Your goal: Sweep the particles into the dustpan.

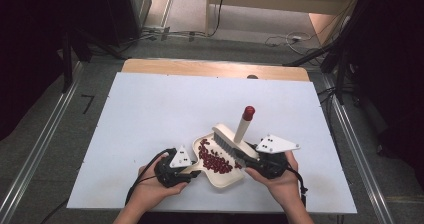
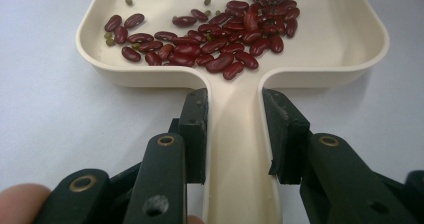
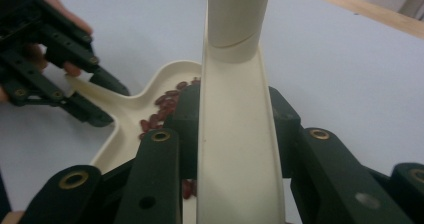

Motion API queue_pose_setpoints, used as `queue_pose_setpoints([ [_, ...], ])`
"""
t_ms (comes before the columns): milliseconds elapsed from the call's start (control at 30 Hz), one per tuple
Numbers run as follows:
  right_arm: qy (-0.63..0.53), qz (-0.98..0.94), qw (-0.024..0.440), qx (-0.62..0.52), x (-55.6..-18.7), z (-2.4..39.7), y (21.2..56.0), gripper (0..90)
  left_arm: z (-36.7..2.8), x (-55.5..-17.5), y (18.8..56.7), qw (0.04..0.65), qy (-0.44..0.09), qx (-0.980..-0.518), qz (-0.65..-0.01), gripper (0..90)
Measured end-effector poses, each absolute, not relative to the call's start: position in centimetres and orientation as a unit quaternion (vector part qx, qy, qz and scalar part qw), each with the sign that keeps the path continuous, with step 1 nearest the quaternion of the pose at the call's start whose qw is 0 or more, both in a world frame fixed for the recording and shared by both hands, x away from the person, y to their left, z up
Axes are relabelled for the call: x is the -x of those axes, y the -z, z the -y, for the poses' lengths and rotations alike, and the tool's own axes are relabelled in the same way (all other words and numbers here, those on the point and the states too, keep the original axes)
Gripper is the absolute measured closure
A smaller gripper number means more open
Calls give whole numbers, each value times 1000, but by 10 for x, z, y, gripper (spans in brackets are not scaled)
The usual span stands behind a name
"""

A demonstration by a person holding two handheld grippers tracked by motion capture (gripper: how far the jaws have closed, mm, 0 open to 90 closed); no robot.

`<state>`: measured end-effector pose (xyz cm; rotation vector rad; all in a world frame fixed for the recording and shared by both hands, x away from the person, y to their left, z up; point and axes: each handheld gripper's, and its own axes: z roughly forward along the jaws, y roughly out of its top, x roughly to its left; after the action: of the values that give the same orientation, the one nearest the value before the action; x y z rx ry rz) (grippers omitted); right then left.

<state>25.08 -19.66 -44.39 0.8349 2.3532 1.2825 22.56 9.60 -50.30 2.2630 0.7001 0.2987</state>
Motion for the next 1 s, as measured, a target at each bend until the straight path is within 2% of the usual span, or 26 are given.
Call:
queue_pose_setpoints([
  [400,-415,-798,224,-376,-268,227,465,651,-98,-224,503,366,-116,-884,-268,655],
  [800,-392,-813,247,-353,-248,179,481,645,-96,-221,502,363,-117,-889,-254,656],
  [1000,-407,-814,231,-345,-236,162,480,646,-95,-221,503,364,-116,-889,-254,656],
])
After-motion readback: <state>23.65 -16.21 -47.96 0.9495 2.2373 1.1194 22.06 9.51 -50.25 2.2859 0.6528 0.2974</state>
